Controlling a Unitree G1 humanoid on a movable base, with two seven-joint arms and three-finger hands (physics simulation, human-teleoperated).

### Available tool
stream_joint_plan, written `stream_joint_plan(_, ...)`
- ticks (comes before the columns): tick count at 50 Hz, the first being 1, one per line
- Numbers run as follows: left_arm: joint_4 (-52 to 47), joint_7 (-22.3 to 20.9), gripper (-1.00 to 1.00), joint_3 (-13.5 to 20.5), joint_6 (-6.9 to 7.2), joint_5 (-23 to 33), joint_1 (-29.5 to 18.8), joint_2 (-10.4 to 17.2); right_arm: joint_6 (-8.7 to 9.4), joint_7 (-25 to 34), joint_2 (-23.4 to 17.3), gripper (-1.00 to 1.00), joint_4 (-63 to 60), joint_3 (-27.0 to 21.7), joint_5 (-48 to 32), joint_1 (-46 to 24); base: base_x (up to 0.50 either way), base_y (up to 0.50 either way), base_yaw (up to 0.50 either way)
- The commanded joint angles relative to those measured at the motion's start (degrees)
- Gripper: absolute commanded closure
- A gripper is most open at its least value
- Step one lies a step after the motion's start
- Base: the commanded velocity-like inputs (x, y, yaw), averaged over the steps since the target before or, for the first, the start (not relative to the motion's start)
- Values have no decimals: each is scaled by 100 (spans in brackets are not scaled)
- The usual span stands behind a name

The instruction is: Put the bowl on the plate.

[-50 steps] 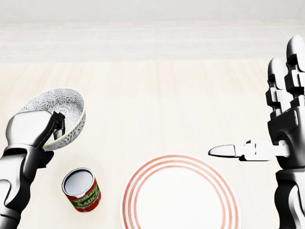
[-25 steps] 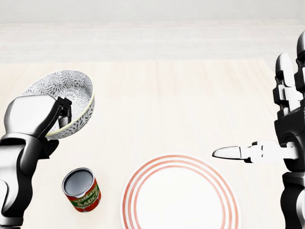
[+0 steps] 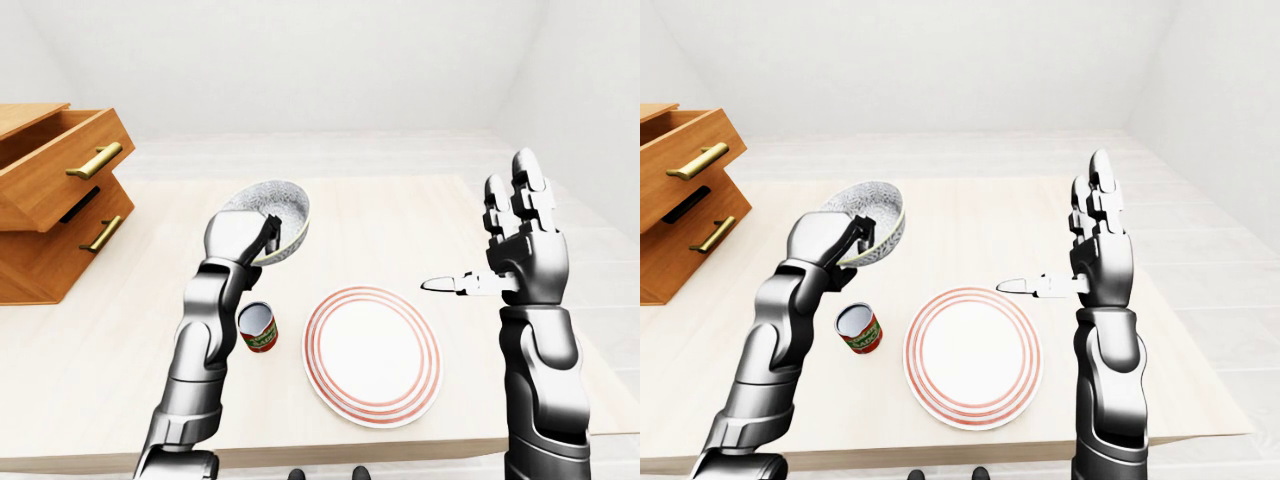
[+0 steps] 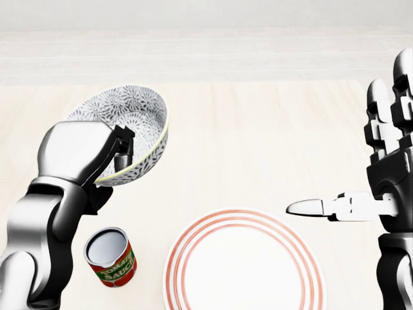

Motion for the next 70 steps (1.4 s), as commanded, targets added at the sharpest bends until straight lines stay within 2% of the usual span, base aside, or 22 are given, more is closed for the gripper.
stream_joint_plan(1, -641, -177, 100, -182, -79, 29, 251, -457, 0, 52, -7, -100, -41, -55, 95, 93, 0, 0, 0)
stream_joint_plan(11, -850, -176, 100, -479, -210, 179, 558, -785, 0, 164, 33, -100, -385, -170, 190, 356, 0, 0, 0)
stream_joint_plan(21, -838, -6, 100, -728, -363, 350, 818, -977, 0, 304, 87, -100, -730, -317, 260, 592, 0, 0, 0)
stream_joint_plan(26, -957, -54, 100, -831, -399, 444, 931, -1058, 0, 337, 99, -100, -779, -365, 260, 614, 0, 0, 0)
stream_joint_plan(43, -713, 152, 100, -938, -520, 569, 1000, -1155, 0, 386, 107, -100, -837, -424, 234, 607, 0, 0, 0)
stream_joint_plan(48, -790, 100, 100, -999, -515, 593, 1042, -1209, 0, 387, 107, -100, -855, -433, 230, 608, 0, 0, 0)
stream_joint_plan(70, -917, 301, 100, -1290, -696, 799, 1459, -1276, 0, 430, 79, -100, -645, -442, 140, 605, 0, 0, 0)
